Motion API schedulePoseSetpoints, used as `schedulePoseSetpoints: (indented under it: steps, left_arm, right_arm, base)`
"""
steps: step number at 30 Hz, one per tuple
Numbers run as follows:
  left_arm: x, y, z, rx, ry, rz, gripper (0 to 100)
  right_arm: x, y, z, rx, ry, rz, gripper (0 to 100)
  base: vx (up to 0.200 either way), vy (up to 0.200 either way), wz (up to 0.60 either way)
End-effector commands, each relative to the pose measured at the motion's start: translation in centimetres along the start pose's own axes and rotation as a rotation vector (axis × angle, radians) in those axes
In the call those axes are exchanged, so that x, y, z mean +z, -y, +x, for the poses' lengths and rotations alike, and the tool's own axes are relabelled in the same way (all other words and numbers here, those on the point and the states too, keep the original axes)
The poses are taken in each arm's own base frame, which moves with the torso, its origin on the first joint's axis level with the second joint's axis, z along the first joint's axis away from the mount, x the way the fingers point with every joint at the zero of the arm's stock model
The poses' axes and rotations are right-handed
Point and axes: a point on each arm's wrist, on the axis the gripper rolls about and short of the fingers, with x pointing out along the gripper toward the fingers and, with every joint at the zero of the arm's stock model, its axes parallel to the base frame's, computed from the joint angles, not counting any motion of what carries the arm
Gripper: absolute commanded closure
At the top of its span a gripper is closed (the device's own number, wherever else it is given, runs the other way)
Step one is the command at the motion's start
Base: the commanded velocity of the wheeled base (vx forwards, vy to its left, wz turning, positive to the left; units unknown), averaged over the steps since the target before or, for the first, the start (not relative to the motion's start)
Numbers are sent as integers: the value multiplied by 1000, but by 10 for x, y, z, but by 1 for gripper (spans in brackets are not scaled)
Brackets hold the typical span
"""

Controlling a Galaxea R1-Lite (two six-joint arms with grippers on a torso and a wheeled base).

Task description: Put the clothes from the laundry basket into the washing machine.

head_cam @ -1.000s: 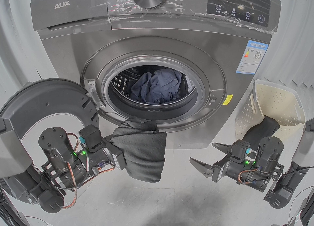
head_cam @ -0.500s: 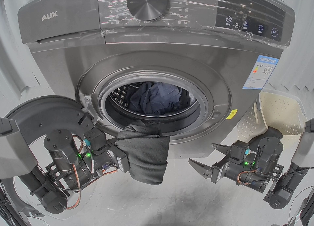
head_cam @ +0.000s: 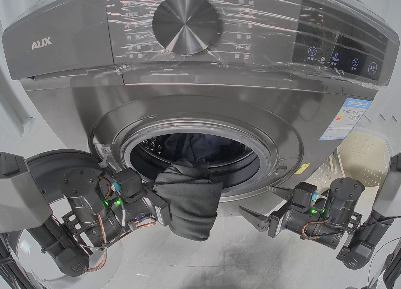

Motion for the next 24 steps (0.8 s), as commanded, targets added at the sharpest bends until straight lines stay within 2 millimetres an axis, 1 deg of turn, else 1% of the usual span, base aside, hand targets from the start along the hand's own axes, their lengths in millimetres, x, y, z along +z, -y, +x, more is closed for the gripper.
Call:
schedulePoseSetpoints:
  steps: [1, 3, 7, 10, 11, 12, 13, 14, 16, 17, 19, 20, 21, 22, 23, 24]
  left_arm:
    - [0, 0, 6, 13, 9, -13, 100]
    - [3, 0, 11, 9, 27, -20, 100]
    - [-17, 0, 22, -3, -35, -13, 100]
    - [-24, 3, 40, -17, -32, -15, 100]
    - [-24, 3, 41, -17, -31, -15, 100]
    - [-28, 1, 54, -15, -20, -23, 100]
    - [-30, 1, 58, -14, -17, -24, 100]
    - [-32, 0, 69, -13, -1, -23, 100]
    - [-33, -1, 73, -12, 3, -24, 100]
    - [-35, -5, 84, 4, 22, -25, 100]
    - [-37, -10, 98, 23, 46, -23, 100]
    - [-37, -10, 98, 23, 46, -23, 100]
    - [-39, -20, 109, 58, 61, -19, 100]
    - [-41, -25, 115, 78, 71, -18, 100]
    - [-41, -25, 115, 78, 71, -18, 100]
    - [-43, -33, 126, 105, 90, -16, 100]
  right_arm:
    - [2, -8, -3, 28, 9, -1, 0]
    - [4, -10, -4, 36, 15, -1, 0]
    - [3, -12, -4, 42, 12, -1, 0]
    - [3, -13, -4, 45, 10, -1, 0]
    - [3, -13, -4, 45, 10, -1, 0]
    - [3, -13, -4, 45, 11, -1, 0]
    - [3, -13, -4, 45, 13, -1, 0]
    - [3, -13, -4, 43, 13, -1, 0]
    - [3, -13, -4, 43, 13, -1, 0]
    - [3, -13, -4, 45, 13, -1, 0]
    - [3, -12, -4, 43, 11, -1, 0]
    - [3, -12, -4, 43, 11, -1, 0]
    - [3, -12, -4, 43, 10, 0, 0]
    - [2, -12, -4, 43, 8, 0, 0]
    - [2, -12, -4, 43, 8, 0, 0]
    - [2, -12, -4, 41, 9, 1, 0]
  base:
    - [0, 0, 0]
    - [0, 0, 0]
    - [0, 0, 0]
    - [0, 0, 0]
    - [0, 0, 0]
    - [0, 0, 0]
    - [0, 0, 0]
    - [0, 0, 0]
    - [0, 0, 0]
    - [0, 0, 0]
    - [0, 0, 0]
    - [0, 0, 0]
    - [0, 0, 0]
    - [0, 0, 0]
    - [0, 0, 0]
    - [0, 0, 0]
